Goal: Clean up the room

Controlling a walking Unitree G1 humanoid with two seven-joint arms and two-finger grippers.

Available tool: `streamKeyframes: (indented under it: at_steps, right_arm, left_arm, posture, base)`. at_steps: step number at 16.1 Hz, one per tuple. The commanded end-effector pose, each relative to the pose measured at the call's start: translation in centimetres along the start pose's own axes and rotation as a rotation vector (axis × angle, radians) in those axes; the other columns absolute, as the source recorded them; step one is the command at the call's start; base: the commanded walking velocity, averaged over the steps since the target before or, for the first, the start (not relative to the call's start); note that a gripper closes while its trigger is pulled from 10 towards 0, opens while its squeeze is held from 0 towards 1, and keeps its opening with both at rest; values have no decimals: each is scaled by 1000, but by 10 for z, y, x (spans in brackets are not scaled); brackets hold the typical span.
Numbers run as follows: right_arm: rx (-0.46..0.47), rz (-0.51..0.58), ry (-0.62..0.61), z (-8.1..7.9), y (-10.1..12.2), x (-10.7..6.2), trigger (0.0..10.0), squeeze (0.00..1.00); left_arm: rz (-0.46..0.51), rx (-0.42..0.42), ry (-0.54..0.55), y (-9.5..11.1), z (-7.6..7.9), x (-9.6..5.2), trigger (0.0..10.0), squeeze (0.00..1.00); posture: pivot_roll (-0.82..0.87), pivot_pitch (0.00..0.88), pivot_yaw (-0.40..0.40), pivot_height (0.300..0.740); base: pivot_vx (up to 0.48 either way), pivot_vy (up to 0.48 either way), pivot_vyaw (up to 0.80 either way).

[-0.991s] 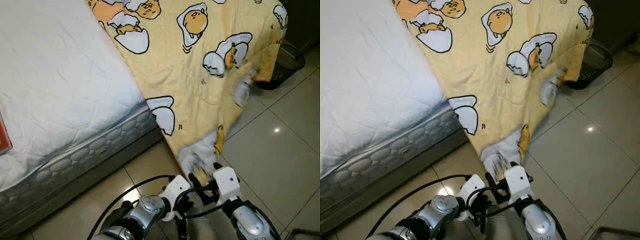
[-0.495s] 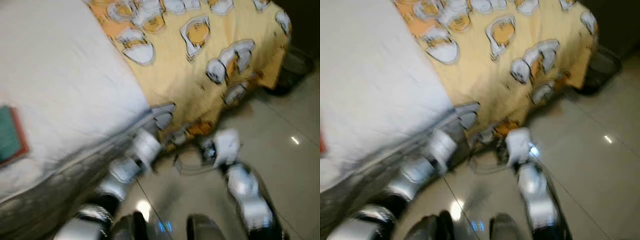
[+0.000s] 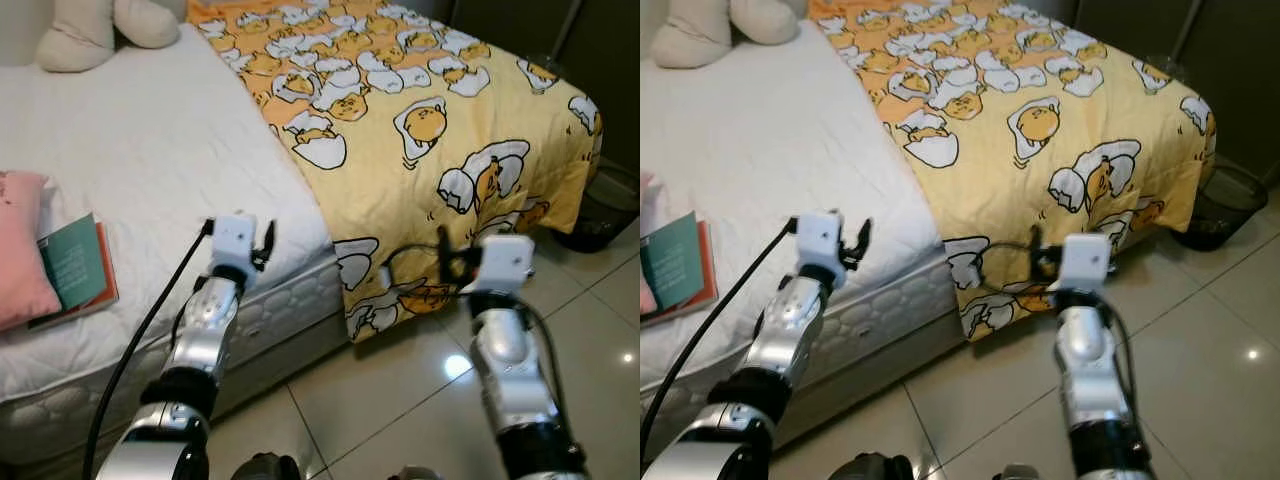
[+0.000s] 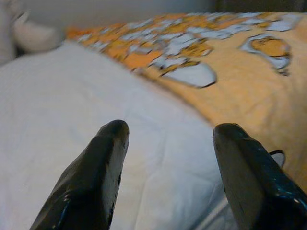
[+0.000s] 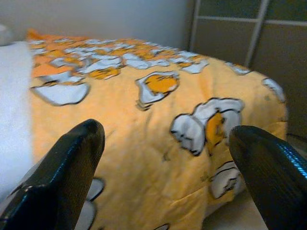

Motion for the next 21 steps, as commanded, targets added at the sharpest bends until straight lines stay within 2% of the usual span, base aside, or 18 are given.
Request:
streamKeyframes:
  at_steps: [1,3,5,6,8,9,13,15,16,17,19,21]
  right_arm:
    - [-4,0,21,-2,-2,-2,10000,1000]
    - [-38,-44,37,-7,-13,-2,10000,1000]
    - [-59,-68,7,-3,-18,0,10000,1000]
    - [-48,-62,18,-3,-16,1,10000,0]
    - [-47,-56,79,-10,-14,3,10000,0]
    - [-44,-56,85,-12,-14,4,10000,0]
    - [-41,-65,80,-14,-19,4,10000,0]
    - [-42,-68,81,-14,-20,4,10000,0]
    - [-42,-59,78,-11,-18,3,10000,0]
    - [-43,-49,76,-7,-17,2,10000,0]
    - [-50,-58,84,-4,-21,-2,10000,0]
    - [-56,-69,96,-5,-24,-4,10000,0]
  left_arm:
    - [-43,-30,31,-7,1,-2,10000,0]
    - [-98,-49,84,-13,3,-3,10000,0]
    - [-127,-70,74,-16,4,-2,10000,0]
    - [-119,-59,66,-14,4,-1,10000,0]
    - [-90,9,34,-9,6,1,10000,0]
    - [-91,17,26,-7,9,3,10000,0]
    - [-114,15,34,-5,10,7,10000,0]
    - [-130,-6,61,-8,6,7,10000,0]
    - [-131,-43,94,-11,-1,4,10000,0]
    - [-109,-37,107,-14,-5,-2,10000,0]
    - [-102,-11,91,-18,-3,-8,10000,0]
    - [-89,-10,71,-14,4,-6,10000,0]
  posture:
    - [-204,0,75,740]
    - [-206,0,73,740]
    - [-207,0,76,740]
    - [-207,0,76,740]
    - [-207,0,76,740]
    - [-208,0,84,740]
    - [-204,0,88,740]
    - [-204,0,85,740]
    - [-206,0,84,740]
    - [-206,0,83,740]
    - [-202,0,79,740]
    - [-198,0,71,740]
  base:
    - [0,-458,0]
    - [0,-458,0]
    - [0,-458,0]
    - [289,0,0]
    - [0,-240,356]
    - [0,-472,669]
    - [0,-467,627]
    - [0,-465,569]
    - [0,-461,556]
    - [0,-458,550]
    - [0,-459,547]
    - [0,-459,538]
Point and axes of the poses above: a point about 5 cm out from each wrist's last joint towards the gripper, its own x axis pointing out of the wrist towards the gripper, its own y axis along the axis of the wrist's last joint, z = x × y, the point moved 2 cm from there along x, pointing out of the wrist towards the gripper, and after that the axes turned 10 degrees about x, right-handed, at the moved point
